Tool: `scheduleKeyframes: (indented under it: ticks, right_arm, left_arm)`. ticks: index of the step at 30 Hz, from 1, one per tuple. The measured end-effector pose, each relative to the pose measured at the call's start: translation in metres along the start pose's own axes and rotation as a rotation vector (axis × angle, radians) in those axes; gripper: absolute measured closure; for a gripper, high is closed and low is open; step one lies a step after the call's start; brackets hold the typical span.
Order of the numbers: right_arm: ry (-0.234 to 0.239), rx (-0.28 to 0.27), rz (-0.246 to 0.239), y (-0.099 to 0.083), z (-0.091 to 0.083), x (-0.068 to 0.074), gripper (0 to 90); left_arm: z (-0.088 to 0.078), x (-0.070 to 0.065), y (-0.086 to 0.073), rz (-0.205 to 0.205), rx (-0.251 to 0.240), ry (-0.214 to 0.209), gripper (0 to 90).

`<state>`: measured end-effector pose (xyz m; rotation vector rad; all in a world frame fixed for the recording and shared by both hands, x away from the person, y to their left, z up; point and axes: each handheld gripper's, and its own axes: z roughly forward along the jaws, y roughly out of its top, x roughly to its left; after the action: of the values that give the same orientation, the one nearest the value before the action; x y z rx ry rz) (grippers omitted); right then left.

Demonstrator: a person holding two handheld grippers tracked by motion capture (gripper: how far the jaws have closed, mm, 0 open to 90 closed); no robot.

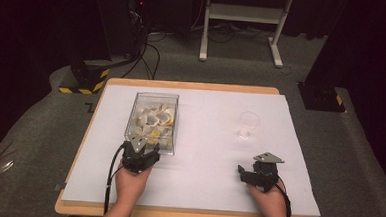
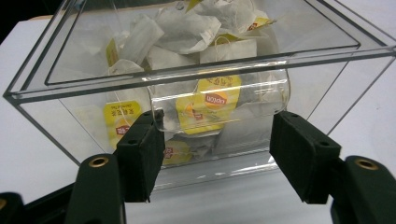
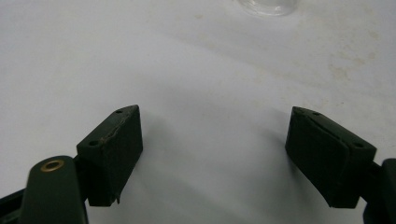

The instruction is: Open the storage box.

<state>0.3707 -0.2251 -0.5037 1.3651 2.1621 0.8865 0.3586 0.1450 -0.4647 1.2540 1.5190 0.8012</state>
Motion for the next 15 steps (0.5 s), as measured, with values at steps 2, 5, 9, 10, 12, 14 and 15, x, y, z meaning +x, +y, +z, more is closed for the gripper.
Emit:
scheduleKeyframes:
  ticks: [2,5,9,10,12,14,15]
  right_arm:
    - [0.001,-0.001,-0.001,0.000,0.000,0.000,18.8]
    - [0.000,0.000,0.000,0.000,0.000,0.000,18.8]
    - [0.001,-0.001,0.001,0.000,0.000,0.000,18.8]
    - [0.001,-0.001,0.001,0.000,0.000,0.000,18.8]
    - [0.000,-0.001,0.001,0.000,0.000,0.000,18.8]
    - [0.000,0.000,-0.001,0.000,0.000,0.000,18.8]
    - [0.000,-0.001,0.001,0.000,0.000,0.000,18.8]
  left_arm:
    - [0.000,0.000,0.000,-0.004,-0.004,-0.001,36.9]
    - [-0.003,0.001,-0.001,0.004,-0.005,0.007,40.5]
    - [-0.009,0.007,-0.002,-0.042,-0.021,0.000,49.3]
    - [-0.010,0.008,-0.002,-0.037,-0.016,-0.003,50.3]
    - [-0.011,0.007,-0.001,-0.039,-0.017,-0.003,48.8]
    - [-0.012,0.005,-0.002,-0.039,-0.030,-0.014,40.8]
    - [-0.013,0.004,-0.001,-0.038,-0.040,-0.017,37.5]
